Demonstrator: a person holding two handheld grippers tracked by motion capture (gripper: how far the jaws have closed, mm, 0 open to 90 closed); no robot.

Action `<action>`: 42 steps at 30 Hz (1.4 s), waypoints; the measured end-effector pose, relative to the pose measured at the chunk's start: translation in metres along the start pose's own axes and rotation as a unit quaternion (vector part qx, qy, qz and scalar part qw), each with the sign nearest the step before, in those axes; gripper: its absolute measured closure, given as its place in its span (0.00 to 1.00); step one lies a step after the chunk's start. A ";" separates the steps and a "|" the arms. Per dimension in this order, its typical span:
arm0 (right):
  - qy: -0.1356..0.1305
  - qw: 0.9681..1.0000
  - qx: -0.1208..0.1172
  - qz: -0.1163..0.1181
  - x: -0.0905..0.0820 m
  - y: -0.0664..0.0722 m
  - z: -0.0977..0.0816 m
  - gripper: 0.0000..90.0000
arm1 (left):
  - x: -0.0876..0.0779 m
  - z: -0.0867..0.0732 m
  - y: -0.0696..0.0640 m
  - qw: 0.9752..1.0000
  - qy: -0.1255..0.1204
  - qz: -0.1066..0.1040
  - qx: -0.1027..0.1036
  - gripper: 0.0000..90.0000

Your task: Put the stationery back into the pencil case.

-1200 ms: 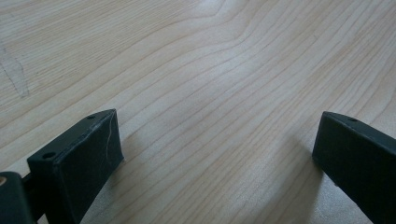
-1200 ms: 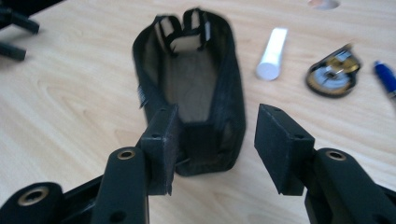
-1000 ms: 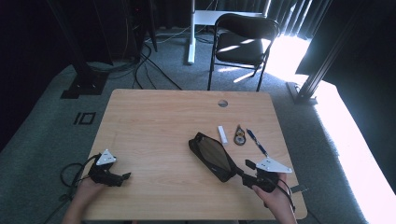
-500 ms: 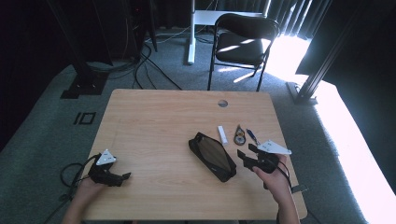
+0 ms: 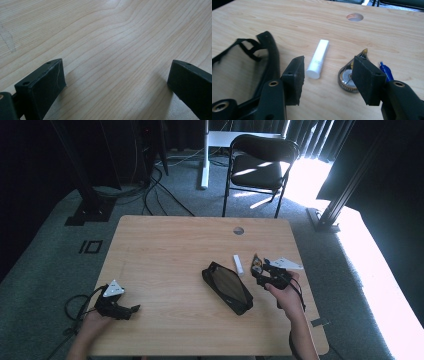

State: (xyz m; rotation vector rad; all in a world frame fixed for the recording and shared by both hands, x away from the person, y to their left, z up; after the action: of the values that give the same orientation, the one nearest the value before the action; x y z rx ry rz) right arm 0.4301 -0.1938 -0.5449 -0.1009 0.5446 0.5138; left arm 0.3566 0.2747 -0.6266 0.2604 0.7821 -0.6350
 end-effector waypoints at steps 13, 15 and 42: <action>0.031 0.999 -0.005 0.007 0.041 -0.004 0.013 0.51 | 0.000 0.000 0.000 1.000 0.000 0.000 0.000 0.02; 0.035 0.999 -0.005 0.009 0.048 -0.003 0.014 0.51 | 0.000 0.000 0.000 1.000 0.000 0.000 0.000 0.02; 0.126 0.992 0.009 0.005 0.116 0.005 0.000 0.52 | 0.000 0.000 0.000 1.000 0.000 0.000 0.000 0.02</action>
State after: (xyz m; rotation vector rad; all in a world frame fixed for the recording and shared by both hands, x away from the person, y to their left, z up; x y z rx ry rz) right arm 0.5130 -0.1385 -0.6048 -0.1472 0.7960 0.5094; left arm 0.3565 0.2747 -0.6266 0.2600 0.7820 -0.6348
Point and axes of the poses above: each handheld gripper's, and its own axes: x roughly forward along the jaws, z roughly out of its top, y roughly to its left, the point moved 10 cm from there along x, roughly forward along the jaws, and after that the axes turned 3 degrees about -x, right-handed, at the moved point
